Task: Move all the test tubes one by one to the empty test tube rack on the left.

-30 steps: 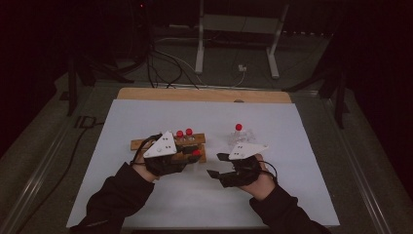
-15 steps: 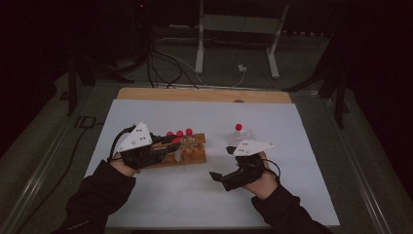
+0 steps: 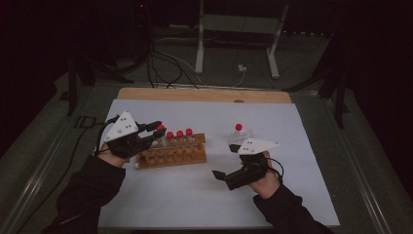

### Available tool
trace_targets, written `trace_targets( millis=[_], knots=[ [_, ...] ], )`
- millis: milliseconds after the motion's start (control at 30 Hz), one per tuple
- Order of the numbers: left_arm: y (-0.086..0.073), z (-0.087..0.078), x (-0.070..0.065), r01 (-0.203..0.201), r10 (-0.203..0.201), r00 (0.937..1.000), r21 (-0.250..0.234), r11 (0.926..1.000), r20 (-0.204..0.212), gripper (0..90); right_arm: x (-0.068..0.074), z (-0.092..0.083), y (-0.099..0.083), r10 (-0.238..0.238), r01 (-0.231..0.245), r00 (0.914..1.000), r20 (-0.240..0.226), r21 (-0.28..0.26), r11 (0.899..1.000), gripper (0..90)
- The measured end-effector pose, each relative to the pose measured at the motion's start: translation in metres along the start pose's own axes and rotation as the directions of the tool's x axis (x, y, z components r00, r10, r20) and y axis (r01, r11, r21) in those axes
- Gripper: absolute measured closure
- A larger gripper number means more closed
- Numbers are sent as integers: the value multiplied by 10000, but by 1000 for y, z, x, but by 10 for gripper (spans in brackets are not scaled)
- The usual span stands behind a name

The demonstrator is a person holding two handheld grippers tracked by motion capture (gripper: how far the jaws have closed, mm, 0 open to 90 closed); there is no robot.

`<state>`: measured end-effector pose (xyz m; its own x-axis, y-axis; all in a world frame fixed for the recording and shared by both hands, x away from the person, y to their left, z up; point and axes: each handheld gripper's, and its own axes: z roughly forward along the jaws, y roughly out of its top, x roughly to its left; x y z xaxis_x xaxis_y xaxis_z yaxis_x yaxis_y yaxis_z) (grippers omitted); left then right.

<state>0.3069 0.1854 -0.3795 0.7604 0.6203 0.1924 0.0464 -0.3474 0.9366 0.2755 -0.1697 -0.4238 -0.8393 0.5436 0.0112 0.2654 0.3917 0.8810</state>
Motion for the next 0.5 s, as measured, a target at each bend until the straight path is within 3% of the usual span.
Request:
trace_targets(
  millis=[100,267,500],
  knots=[
    [-2,4,7,154,-156,9992,-49,9999,-367,720,0,0,0,-37,37,10000,33,-32,10000,0],
    [-10,13,13,307,-303,9976,67,9995,-628,720,-1,-1,0,-67,67,10000,47,-40,10000,0],
    [-26,25,19,700,-681,9953,258,9972,-684,720,-1,-3,0,-52,52,10000,30,-65,10000,0]
  ],
)
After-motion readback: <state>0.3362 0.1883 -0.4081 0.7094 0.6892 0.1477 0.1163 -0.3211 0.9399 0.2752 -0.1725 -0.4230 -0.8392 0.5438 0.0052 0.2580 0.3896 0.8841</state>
